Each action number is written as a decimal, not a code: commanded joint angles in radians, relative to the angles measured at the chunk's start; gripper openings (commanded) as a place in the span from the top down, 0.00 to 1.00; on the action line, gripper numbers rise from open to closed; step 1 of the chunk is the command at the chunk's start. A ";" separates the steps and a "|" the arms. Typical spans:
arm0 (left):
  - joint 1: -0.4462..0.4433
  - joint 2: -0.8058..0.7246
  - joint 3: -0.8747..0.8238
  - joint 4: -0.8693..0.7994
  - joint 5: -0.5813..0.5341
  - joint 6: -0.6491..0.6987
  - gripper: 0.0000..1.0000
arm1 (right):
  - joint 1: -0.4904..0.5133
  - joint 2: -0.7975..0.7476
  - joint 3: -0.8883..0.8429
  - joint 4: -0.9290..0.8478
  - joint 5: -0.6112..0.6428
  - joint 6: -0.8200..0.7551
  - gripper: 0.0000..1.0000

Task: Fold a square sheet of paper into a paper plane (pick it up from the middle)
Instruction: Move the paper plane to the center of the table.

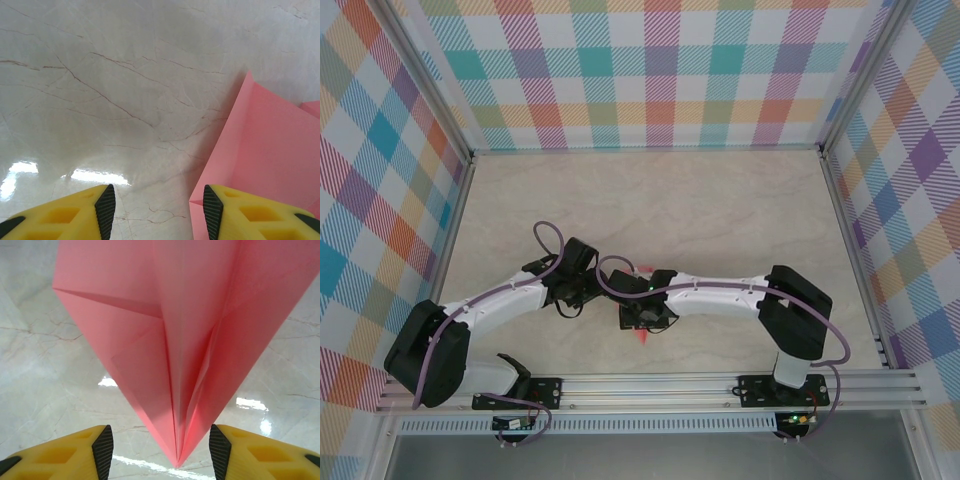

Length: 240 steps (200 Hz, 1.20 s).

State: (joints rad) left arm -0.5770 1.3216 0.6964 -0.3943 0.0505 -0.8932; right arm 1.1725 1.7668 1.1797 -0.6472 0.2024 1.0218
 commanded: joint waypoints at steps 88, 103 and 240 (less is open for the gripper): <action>0.019 -0.028 -0.008 -0.065 -0.023 0.005 0.44 | -0.004 0.112 0.096 -0.058 0.051 0.015 0.45; 0.023 -0.033 -0.006 -0.091 -0.046 0.002 0.42 | -0.007 0.115 0.095 -0.067 0.067 0.027 0.47; 0.075 -0.053 -0.008 -0.173 -0.094 -0.006 0.17 | -0.016 0.145 0.124 -0.124 0.122 0.049 0.73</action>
State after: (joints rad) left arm -0.5133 1.2888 0.6964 -0.5259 -0.0208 -0.9012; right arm 1.1648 1.8896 1.2797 -0.7460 0.3073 1.0557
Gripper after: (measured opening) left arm 0.805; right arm 0.277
